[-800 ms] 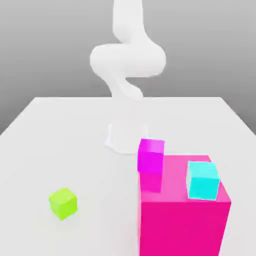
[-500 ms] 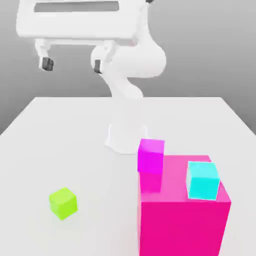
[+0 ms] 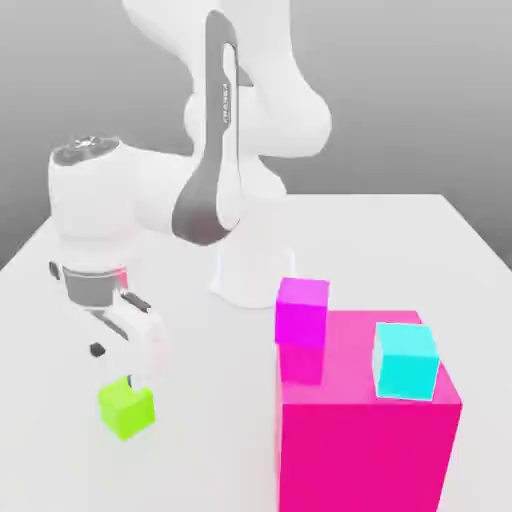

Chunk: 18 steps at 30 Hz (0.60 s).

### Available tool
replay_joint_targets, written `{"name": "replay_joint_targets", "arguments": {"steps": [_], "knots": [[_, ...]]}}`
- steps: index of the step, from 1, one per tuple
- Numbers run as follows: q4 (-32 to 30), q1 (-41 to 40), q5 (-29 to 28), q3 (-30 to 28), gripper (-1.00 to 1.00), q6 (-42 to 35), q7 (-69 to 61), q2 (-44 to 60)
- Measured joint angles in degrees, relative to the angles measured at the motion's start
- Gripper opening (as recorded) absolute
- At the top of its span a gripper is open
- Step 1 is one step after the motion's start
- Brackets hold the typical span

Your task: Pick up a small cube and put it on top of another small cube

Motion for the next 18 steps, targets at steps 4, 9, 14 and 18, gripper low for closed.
{"name": "replay_joint_targets", "arguments": {"steps": [4,9,14,18], "knots": [[1.2,-1.9,1.9,2.4,-1.0,6.1,-1.4,7.5],[1.2,-2.0,1.7,2.4,-1.0,6.2,-1.3,7.5],[0.3,-1.4,0.2,1.4,-1.0,2.0,-0.1,2.4],[-0.4,-0.4,-3.2,0.7,-1.0,-4.6,2.2,-4.7]]}}
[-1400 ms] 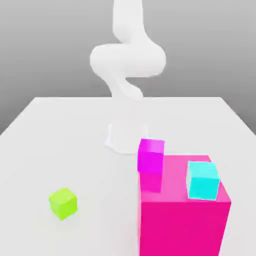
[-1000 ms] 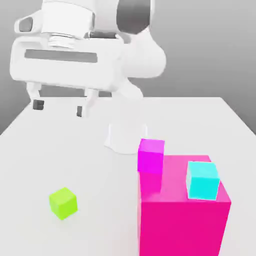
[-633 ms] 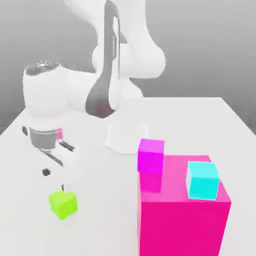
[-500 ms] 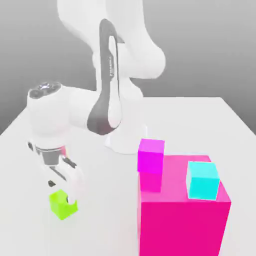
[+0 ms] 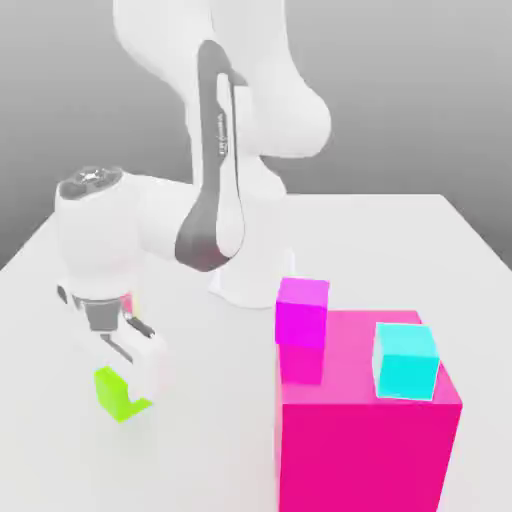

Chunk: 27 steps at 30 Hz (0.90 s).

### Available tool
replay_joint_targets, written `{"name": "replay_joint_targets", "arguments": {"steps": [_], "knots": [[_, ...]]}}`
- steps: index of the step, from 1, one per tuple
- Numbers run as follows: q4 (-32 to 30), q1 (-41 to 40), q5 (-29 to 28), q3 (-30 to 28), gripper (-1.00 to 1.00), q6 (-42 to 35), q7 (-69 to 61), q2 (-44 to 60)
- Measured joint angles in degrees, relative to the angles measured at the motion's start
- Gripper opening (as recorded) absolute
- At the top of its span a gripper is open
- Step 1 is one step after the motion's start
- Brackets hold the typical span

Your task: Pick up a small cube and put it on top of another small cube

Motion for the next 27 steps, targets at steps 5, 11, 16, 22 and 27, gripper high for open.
{"name": "replay_joint_targets", "arguments": {"steps": [5,11,16,22,27], "knots": [[5.1,4.7,-4.1,2.6,-1.0,-11.1,0.2,-5.8],[12.0,10.1,-4.3,5.8,-1.0,-25.3,-3.5,-13.1],[17.0,15.5,-1.4,9.7,-1.0,-37.6,-8.9,-20.5],[16.6,20.0,2.8,11.8,-1.0,-41.5,-14.1,-25.3],[13.0,20.0,3.0,12.2,1.0,-35.8,-14.2,-23.2]]}}
